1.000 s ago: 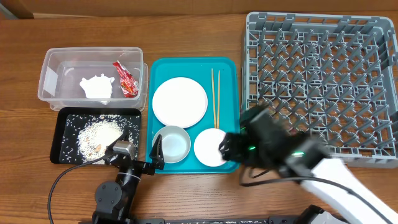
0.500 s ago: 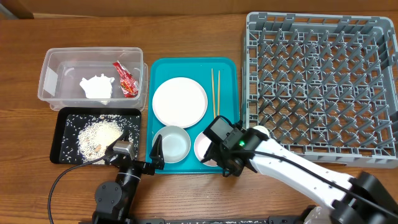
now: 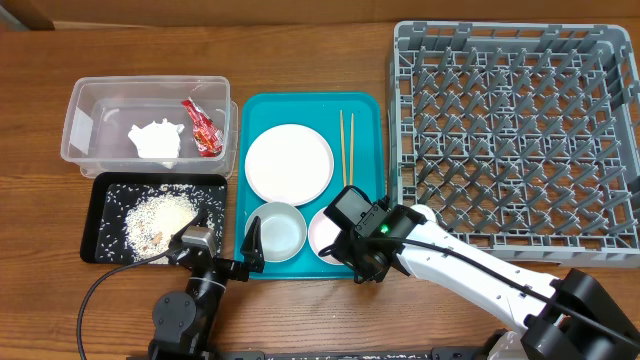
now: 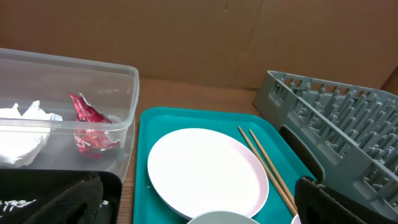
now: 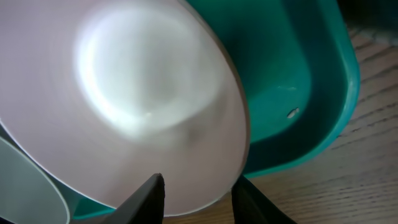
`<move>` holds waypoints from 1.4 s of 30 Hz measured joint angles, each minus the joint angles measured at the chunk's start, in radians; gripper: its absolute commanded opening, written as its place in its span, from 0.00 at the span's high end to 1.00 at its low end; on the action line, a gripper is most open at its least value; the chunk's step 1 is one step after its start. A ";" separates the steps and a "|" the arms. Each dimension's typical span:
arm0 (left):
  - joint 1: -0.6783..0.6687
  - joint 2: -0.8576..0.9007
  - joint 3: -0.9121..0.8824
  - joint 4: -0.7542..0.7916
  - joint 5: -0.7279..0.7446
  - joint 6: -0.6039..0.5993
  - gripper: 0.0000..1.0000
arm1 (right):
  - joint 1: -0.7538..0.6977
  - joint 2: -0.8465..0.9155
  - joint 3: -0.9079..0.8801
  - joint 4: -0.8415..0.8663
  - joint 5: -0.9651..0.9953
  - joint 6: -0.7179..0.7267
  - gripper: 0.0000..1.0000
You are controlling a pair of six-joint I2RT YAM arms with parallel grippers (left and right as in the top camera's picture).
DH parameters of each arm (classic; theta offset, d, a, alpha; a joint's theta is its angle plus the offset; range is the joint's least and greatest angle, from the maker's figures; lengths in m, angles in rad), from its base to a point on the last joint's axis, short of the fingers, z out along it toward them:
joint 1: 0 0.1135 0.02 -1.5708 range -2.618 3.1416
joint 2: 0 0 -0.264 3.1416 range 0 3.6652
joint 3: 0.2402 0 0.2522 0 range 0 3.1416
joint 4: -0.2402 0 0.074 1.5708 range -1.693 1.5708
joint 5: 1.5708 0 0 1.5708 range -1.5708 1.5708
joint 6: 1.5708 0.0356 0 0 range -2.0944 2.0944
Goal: Sort waste into correct bins and load items into the dishwasher
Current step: 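Reach right gripper to pink-white bowl and grasp its rim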
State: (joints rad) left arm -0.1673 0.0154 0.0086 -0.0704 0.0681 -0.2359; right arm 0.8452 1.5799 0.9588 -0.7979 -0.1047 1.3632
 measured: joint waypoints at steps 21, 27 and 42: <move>0.000 0.000 0.000 0.000 0.000 0.000 0.00 | 0.007 -0.001 0.146 -0.189 0.126 -0.350 0.54; 0.000 0.000 0.000 0.000 0.000 0.000 0.00 | 0.007 -0.003 0.193 -0.122 0.186 -0.821 0.53; 0.000 0.000 0.000 0.000 0.000 0.000 0.00 | -0.144 0.008 0.054 0.133 0.233 -1.411 0.52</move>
State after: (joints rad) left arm -0.1673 0.0154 0.0086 -0.0704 0.0681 -0.2359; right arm 0.7013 1.5875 1.0130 -0.6651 0.1284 -0.0483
